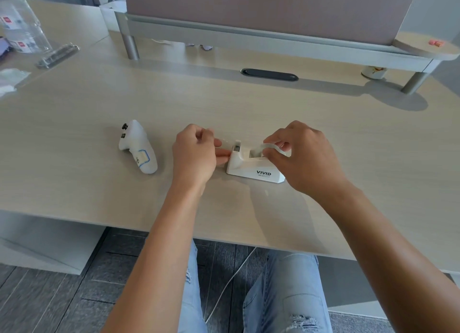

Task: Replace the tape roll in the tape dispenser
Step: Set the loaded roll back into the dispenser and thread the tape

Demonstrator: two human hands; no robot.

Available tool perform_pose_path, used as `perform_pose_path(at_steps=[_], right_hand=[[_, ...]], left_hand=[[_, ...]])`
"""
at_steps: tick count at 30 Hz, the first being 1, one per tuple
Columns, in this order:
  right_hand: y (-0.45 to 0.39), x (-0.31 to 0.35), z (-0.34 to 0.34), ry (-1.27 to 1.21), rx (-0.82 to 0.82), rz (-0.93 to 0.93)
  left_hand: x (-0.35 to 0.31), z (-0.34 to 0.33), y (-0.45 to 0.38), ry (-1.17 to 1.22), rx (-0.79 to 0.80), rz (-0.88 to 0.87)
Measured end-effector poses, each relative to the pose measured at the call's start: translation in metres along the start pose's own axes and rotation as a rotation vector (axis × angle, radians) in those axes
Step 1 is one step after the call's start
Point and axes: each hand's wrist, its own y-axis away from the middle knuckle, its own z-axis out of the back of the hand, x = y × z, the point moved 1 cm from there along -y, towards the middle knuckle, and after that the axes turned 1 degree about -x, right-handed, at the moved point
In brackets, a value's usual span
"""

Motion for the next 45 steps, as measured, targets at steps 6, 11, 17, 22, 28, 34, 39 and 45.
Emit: perform_pose_path(at_steps=[6, 11, 17, 22, 28, 34, 39, 45], right_hand=[[0.0, 0.001, -0.001, 0.006, -0.004, -0.005], [-0.001, 0.002, 0.0, 0.008, 0.007, -0.01], [-0.002, 0.002, 0.001, 0.01, 0.015, -0.026], [-0.001, 0.001, 0.001, 0.0, 0.016, -0.033], [0.0, 0.001, 0.0, -0.004, 0.009, -0.03], [-0.001, 0.0, 0.0, 0.007, 0.012, -0.035], [0.0, 0.0, -0.001, 0.01, 0.013, -0.026], [0.001, 0.001, -0.001, 0.006, 0.0, -0.033]], left_hand=[[0.004, 0.004, -0.003, 0.11, 0.009, 0.071], [0.015, 0.005, -0.011, -0.081, -0.022, 0.05], [0.02, 0.004, -0.015, -0.594, -0.059, -0.152], [0.019, -0.005, -0.011, -0.854, -0.032, -0.212], [0.02, -0.01, -0.002, -0.935, -0.022, -0.277], [0.021, 0.003, 0.003, -0.636, -0.162, -0.359], [0.024, -0.004, 0.035, -0.578, -0.019, -0.504], [0.027, -0.01, 0.043, -0.61, 0.037, -0.47]])
